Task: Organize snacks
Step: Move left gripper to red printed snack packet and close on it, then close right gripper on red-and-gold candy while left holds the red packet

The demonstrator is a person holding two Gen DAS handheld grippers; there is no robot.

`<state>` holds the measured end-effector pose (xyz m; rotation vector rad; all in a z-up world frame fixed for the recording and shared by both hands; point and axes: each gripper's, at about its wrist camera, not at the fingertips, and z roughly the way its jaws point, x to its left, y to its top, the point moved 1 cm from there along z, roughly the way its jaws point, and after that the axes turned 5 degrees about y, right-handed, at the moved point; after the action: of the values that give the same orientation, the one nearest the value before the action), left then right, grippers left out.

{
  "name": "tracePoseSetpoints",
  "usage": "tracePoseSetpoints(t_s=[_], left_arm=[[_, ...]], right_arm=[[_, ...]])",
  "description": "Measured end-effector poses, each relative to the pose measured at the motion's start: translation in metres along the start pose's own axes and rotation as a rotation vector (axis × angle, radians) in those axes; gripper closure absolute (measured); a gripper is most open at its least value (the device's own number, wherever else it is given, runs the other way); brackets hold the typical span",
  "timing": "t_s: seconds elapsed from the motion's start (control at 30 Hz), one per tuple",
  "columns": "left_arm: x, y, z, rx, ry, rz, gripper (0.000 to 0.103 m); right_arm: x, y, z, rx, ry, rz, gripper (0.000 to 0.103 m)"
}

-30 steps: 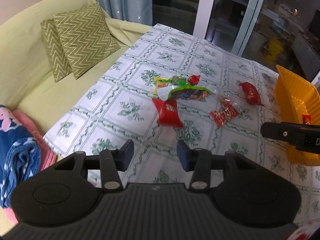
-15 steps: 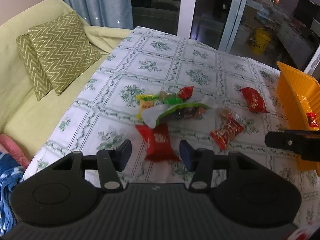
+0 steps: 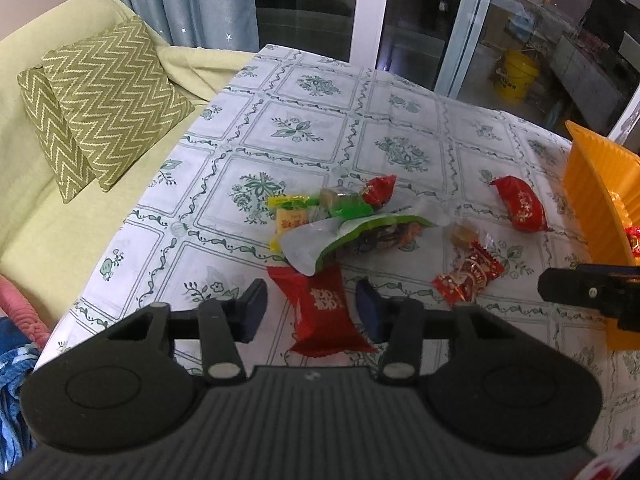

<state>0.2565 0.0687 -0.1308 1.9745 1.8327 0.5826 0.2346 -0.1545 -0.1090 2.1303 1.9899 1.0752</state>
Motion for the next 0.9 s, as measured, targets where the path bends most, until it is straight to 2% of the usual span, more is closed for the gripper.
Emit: tracePoseSetpoints(t_s=[0.07, 0.17, 0.9], left_arm=[[0.001, -0.001, 0.000, 0.002, 0.000, 0.002, 0.065], [0.003, -0.004, 0.001, 0.010, -0.018, -0.003, 0.079], [0.049, -0.018, -0.027, -0.015, 0.028, -0.086, 0.081]], right_arm=[[0.001, 0.000, 0.003, 0.005, 0.003, 0.002, 0.044], [0.004, 0.000, 0.006, 0.015, 0.006, 0.000, 0.044], [0.017, -0.007, 0.040, 0.064, 0.021, -0.011, 0.044]])
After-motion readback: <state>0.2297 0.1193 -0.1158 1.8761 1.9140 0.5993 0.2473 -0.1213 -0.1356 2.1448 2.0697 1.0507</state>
